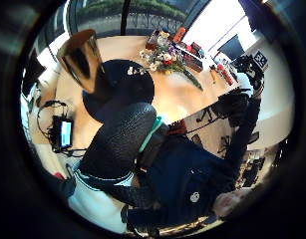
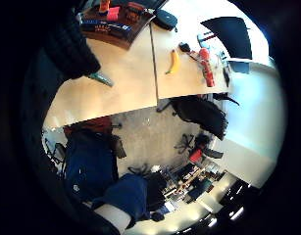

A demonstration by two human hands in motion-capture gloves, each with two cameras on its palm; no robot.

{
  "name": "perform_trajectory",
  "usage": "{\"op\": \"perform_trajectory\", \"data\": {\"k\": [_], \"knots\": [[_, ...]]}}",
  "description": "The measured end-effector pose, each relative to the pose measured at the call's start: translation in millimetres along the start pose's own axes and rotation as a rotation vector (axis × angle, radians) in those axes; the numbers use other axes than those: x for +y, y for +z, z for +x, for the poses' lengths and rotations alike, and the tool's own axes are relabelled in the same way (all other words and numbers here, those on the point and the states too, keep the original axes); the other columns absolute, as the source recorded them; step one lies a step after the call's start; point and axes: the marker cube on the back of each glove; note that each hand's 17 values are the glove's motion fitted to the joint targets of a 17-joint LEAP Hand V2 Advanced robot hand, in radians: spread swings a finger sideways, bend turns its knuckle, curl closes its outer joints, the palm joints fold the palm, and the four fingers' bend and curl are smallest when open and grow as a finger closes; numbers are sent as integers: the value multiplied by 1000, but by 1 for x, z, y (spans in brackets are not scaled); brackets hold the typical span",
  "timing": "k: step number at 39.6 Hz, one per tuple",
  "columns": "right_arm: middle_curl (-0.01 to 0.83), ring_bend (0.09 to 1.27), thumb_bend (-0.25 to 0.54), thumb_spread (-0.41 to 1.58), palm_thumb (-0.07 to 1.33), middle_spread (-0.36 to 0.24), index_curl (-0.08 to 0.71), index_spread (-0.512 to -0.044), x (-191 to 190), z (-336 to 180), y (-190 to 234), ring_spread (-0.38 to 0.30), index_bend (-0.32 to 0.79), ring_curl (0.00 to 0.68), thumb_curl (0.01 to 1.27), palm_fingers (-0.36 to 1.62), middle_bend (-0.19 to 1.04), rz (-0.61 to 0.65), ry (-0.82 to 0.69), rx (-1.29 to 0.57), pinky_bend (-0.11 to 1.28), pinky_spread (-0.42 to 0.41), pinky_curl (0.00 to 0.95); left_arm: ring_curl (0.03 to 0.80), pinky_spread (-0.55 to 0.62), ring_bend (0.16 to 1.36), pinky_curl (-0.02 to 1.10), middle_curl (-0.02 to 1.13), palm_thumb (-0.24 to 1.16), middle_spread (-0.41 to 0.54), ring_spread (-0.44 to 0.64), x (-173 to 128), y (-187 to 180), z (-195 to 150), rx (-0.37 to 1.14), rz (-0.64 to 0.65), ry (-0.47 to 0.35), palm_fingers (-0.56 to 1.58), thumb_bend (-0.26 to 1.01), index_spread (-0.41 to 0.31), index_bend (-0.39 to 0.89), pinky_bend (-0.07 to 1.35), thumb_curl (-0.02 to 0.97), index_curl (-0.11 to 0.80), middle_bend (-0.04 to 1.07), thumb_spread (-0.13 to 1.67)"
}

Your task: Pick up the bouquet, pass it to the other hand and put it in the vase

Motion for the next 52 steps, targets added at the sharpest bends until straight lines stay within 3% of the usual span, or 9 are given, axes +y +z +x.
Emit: {"op": "perform_trajectory", "data": {"k": [2,10,14,18,24,30,35,42,52], "knots": [[337,735,-13,1095,222,-106,30,-209,-26,-1,8,-97,49,326,193,523,476,74,-63,-22,637,46,324,199,439,533,251,248,103,241,417,-2,2,2,-8,-7,0,61,-22,-56,117,417,226,178,231,974],[348,735,-8,1107,251,-85,47,-193,-72,11,43,-97,56,340,220,488,418,-75,7,-65,662,51,344,214,442,553,272,276,111,242,416,-9,7,8,-1,-5,-5,48,-23,-58,127,429,249,195,236,990],[354,732,-8,1109,277,-78,53,-190,-75,21,66,-92,56,345,235,474,402,-278,155,-109,669,60,348,219,442,560,281,287,111,237,415,-8,5,10,1,-19,-12,41,-24,-59,129,433,257,203,237,998],[358,725,-12,1115,297,-68,59,-188,-106,23,83,-85,60,346,247,466,385,-147,48,-153,678,71,351,223,442,565,289,297,119,236,415,-15,9,15,15,10,-3,36,-22,-59,130,435,266,210,238,1001],[359,715,-15,1094,325,-56,64,-182,-125,15,119,-67,60,347,266,489,337,-152,7,-202,749,82,367,231,443,575,297,308,120,239,407,-14,10,19,17,5,7,33,-24,-59,133,435,274,219,237,1004],[368,707,-16,1078,353,-51,77,-178,-133,7,156,-64,70,351,283,494,318,-232,181,-150,755,79,372,236,443,577,304,321,122,242,404,-16,15,18,20,-2,5,30,-24,-59,133,434,280,226,241,1008],[376,699,-19,1070,368,-49,85,-178,-135,-3,166,-64,70,353,293,497,308,-19,149,-108,753,81,372,239,443,580,309,328,122,238,403,-14,17,12,3,-12,-16,27,-24,-59,133,435,283,230,241,1015],[391,675,-14,1071,412,-49,101,-177,-134,-14,194,-79,83,354,307,470,316,-134,113,-90,709,76,363,244,444,585,316,338,122,237,402,-9,19,7,2,-36,-32,19,-25,-54,129,438,287,233,243,1018],[406,651,-12,1072,479,-53,122,-177,-150,-17,213,-97,88,356,327,449,320,-47,126,-42,650,108,346,249,444,593,324,348,111,243,407,-6,15,9,18,-42,-23,11,-28,-52,126,443,290,235,248,1022]]}}
